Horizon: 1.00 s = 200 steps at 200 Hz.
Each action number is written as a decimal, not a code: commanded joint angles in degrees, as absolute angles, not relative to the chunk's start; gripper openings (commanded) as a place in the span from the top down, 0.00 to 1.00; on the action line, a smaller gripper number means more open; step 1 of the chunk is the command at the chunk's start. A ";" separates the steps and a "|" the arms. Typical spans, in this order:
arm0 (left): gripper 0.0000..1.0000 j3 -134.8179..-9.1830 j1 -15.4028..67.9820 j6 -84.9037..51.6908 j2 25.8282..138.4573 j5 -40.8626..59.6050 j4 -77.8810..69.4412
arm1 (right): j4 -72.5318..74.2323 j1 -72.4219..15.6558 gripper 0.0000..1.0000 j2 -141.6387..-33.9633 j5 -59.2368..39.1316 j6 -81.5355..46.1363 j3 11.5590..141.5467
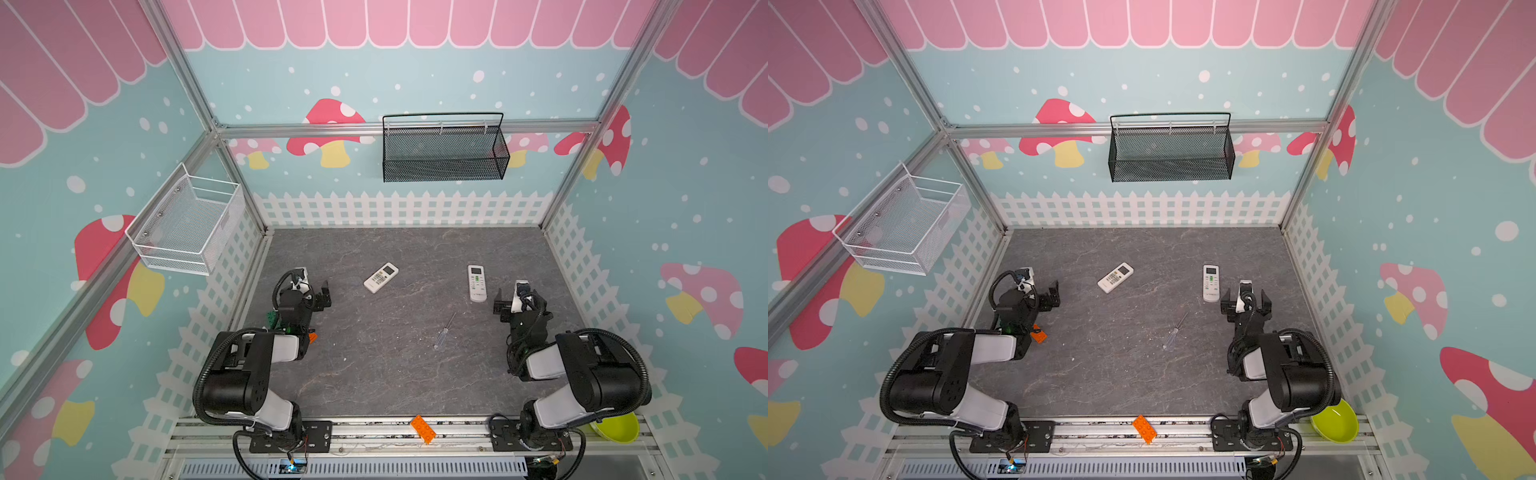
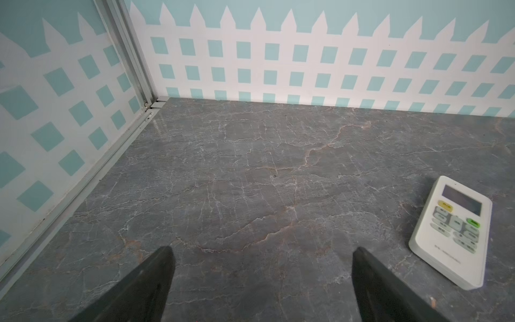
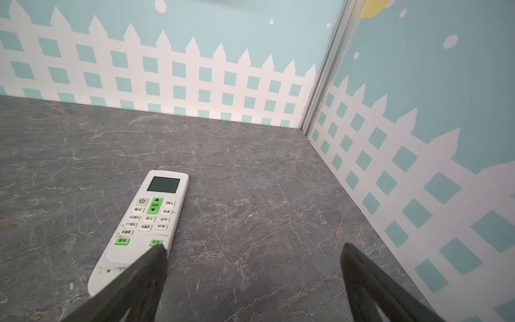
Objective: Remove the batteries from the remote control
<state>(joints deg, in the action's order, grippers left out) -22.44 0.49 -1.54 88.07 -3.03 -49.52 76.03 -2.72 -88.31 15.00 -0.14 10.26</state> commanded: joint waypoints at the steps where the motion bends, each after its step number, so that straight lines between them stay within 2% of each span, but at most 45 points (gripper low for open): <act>1: 0.00 -22.85 0.27 -2.54 87.98 -3.69 -49.85 | 76.90 -2.72 0.02 -87.39 14.81 -0.39 10.81; 77: 0.00 -22.58 0.57 -2.30 88.68 -4.10 -51.47 | 76.92 -2.66 0.02 -87.39 14.81 -0.40 10.81; 114: 0.00 -22.24 3.23 -0.97 88.85 -10.02 -52.38 | 76.95 -2.67 0.02 -87.44 14.82 -0.36 10.81; 200: 0.00 -22.31 3.34 -1.05 88.35 -10.03 -51.62 | 76.91 -2.65 0.02 -87.37 14.82 -0.44 10.81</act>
<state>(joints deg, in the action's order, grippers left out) -22.44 3.14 -1.10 88.09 -9.15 -51.22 76.03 -2.72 -88.31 15.00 -0.14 10.26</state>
